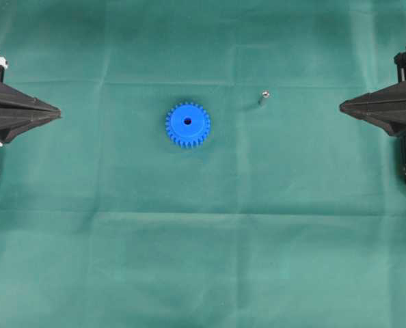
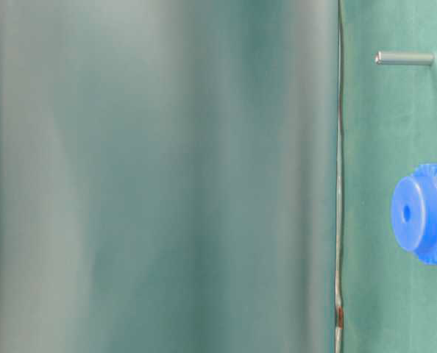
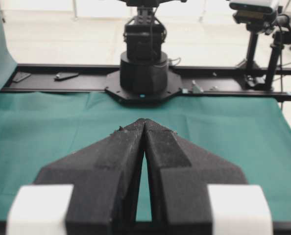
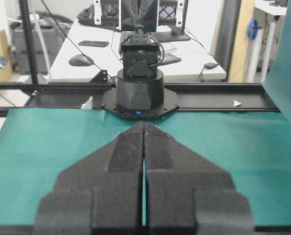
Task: Insert the shaft placed at a random location into the center hole of the medium gear at another random location.
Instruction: 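Move the right gripper open toward the silver shaft, then lower the right gripper onto the silver shaft and close to grasp it, then lift the shaft upright and carry it over the blue gear's center hole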
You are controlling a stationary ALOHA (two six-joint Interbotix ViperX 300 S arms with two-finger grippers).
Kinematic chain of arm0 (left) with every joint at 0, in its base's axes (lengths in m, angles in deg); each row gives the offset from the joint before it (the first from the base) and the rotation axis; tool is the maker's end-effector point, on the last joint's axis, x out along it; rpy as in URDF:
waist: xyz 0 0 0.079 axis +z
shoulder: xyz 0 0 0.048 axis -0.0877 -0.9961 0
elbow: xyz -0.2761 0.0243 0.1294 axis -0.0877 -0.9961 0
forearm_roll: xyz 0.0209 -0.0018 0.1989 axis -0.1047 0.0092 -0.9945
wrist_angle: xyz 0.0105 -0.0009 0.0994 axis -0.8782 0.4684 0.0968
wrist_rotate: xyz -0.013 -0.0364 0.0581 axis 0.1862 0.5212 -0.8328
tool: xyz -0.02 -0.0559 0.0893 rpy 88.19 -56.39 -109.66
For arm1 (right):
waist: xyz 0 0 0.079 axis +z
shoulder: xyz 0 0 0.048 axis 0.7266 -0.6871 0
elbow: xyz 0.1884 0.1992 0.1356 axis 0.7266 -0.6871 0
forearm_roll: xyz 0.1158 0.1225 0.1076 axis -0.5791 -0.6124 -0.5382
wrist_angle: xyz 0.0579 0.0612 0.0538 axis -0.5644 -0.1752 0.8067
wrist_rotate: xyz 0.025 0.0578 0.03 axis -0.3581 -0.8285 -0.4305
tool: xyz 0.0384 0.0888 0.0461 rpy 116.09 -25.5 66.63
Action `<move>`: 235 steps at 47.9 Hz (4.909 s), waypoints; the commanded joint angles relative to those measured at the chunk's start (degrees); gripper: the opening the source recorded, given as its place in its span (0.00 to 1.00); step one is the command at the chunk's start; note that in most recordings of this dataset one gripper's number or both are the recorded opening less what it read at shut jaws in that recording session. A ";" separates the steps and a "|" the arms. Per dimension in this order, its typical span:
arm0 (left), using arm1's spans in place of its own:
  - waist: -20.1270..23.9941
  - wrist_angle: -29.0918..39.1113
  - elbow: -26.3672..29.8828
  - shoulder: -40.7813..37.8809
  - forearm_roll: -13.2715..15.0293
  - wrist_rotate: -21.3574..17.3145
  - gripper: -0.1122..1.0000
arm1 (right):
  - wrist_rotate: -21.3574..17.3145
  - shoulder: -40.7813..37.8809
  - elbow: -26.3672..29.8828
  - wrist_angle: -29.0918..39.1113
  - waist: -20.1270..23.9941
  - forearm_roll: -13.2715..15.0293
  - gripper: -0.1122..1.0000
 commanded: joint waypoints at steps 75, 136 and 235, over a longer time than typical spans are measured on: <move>-0.26 1.14 1.76 -0.53 -0.97 -0.18 0.10 | -0.44 -46.93 4.39 -11.16 -17.23 -0.88 0.87; -0.18 1.32 1.85 -0.35 -1.05 -0.26 0.10 | -0.53 -48.78 6.15 -8.70 -17.23 -1.32 0.22; -0.18 1.85 1.85 -0.35 -1.05 0.26 0.10 | -2.11 -61.08 32.78 3.52 -7.29 -2.64 0.22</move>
